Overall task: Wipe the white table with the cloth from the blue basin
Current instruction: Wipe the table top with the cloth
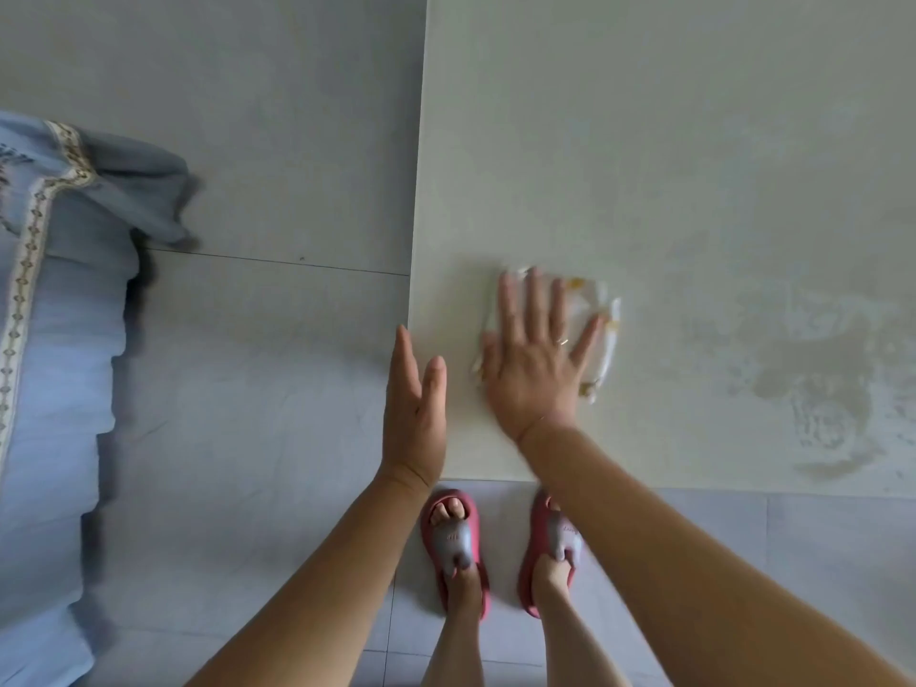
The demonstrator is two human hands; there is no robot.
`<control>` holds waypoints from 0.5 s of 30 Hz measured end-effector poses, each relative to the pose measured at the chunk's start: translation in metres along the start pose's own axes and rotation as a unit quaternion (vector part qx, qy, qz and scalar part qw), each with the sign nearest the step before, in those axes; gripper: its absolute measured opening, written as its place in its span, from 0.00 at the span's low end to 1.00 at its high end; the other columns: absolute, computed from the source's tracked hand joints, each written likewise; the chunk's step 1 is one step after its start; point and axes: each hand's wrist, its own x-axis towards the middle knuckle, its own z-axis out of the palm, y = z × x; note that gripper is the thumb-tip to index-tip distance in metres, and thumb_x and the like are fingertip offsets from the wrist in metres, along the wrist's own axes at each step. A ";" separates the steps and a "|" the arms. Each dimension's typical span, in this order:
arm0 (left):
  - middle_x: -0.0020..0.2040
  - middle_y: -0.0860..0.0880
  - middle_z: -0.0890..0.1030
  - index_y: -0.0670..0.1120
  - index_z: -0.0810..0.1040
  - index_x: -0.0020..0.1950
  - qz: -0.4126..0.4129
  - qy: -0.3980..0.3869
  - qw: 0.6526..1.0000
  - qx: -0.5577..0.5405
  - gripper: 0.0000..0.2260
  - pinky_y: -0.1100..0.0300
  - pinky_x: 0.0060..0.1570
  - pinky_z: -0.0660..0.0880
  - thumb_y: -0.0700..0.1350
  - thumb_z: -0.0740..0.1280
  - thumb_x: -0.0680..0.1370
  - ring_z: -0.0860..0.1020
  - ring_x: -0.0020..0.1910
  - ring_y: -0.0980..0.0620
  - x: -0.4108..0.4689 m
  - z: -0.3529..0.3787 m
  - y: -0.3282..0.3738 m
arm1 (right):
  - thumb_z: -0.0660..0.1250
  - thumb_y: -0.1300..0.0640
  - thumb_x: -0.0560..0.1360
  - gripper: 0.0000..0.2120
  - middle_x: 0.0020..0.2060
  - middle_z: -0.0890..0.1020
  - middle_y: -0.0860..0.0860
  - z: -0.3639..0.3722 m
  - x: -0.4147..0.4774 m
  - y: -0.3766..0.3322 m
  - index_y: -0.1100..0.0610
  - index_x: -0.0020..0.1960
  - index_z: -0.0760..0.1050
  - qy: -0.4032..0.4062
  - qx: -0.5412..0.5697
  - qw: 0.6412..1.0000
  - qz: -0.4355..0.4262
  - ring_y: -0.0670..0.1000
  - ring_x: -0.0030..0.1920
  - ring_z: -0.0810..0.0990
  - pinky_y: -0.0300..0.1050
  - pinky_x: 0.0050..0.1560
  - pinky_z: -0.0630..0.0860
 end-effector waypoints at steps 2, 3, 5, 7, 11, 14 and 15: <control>0.78 0.51 0.54 0.48 0.49 0.78 -0.011 0.004 1.000 -0.014 0.30 0.67 0.69 0.53 0.57 0.53 0.80 0.55 0.72 0.63 0.001 0.002 0.002 | 0.52 0.45 0.78 0.33 0.76 0.41 0.47 0.015 -0.038 -0.028 0.45 0.76 0.36 -0.041 -0.039 0.988 -0.142 0.55 0.76 0.37 0.68 0.70 0.36; 0.78 0.50 0.57 0.49 0.49 0.78 -0.019 0.007 1.000 -0.023 0.31 0.64 0.70 0.55 0.58 0.54 0.79 0.57 0.72 0.61 0.001 0.003 0.003 | 0.53 0.46 0.77 0.34 0.76 0.43 0.48 0.016 -0.049 -0.030 0.46 0.77 0.39 -0.061 -0.067 0.974 -0.210 0.55 0.76 0.37 0.69 0.71 0.39; 0.78 0.49 0.57 0.48 0.49 0.78 -0.019 0.007 1.000 -0.017 0.34 0.60 0.72 0.56 0.59 0.53 0.77 0.57 0.74 0.57 0.002 0.003 0.005 | 0.53 0.46 0.77 0.31 0.77 0.50 0.48 0.008 -0.032 -0.009 0.48 0.77 0.47 -0.057 -0.088 0.950 -0.293 0.55 0.77 0.43 0.67 0.72 0.43; 0.79 0.48 0.53 0.46 0.48 0.78 -0.008 0.008 0.999 0.037 0.35 0.60 0.74 0.50 0.59 0.53 0.75 0.53 0.76 0.54 0.002 0.003 0.005 | 0.48 0.45 0.80 0.27 0.77 0.52 0.47 -0.007 0.006 0.018 0.46 0.77 0.46 -0.041 -0.087 0.957 -0.273 0.53 0.77 0.46 0.66 0.73 0.42; 0.79 0.46 0.51 0.45 0.44 0.78 0.026 0.011 0.986 0.162 0.39 0.60 0.71 0.51 0.60 0.56 0.74 0.54 0.76 0.49 -0.002 0.006 0.005 | 0.43 0.45 0.81 0.26 0.77 0.43 0.45 -0.016 0.050 0.021 0.43 0.76 0.37 -0.018 -0.005 0.999 -0.042 0.51 0.76 0.38 0.63 0.71 0.33; 0.79 0.46 0.49 0.44 0.42 0.78 0.035 0.009 0.977 0.210 0.35 0.59 0.71 0.51 0.55 0.59 0.79 0.52 0.77 0.48 -0.001 0.009 0.003 | 0.41 0.45 0.80 0.27 0.77 0.40 0.46 -0.004 0.030 -0.011 0.43 0.75 0.34 -0.043 -0.028 0.992 -0.116 0.52 0.76 0.34 0.64 0.70 0.31; 0.79 0.46 0.48 0.44 0.43 0.78 0.033 0.011 0.974 0.222 0.34 0.58 0.71 0.52 0.53 0.59 0.80 0.52 0.77 0.48 -0.002 0.010 0.002 | 0.41 0.44 0.80 0.27 0.77 0.42 0.46 -0.003 0.025 -0.010 0.43 0.75 0.34 -0.060 -0.046 0.978 -0.197 0.53 0.76 0.36 0.64 0.70 0.31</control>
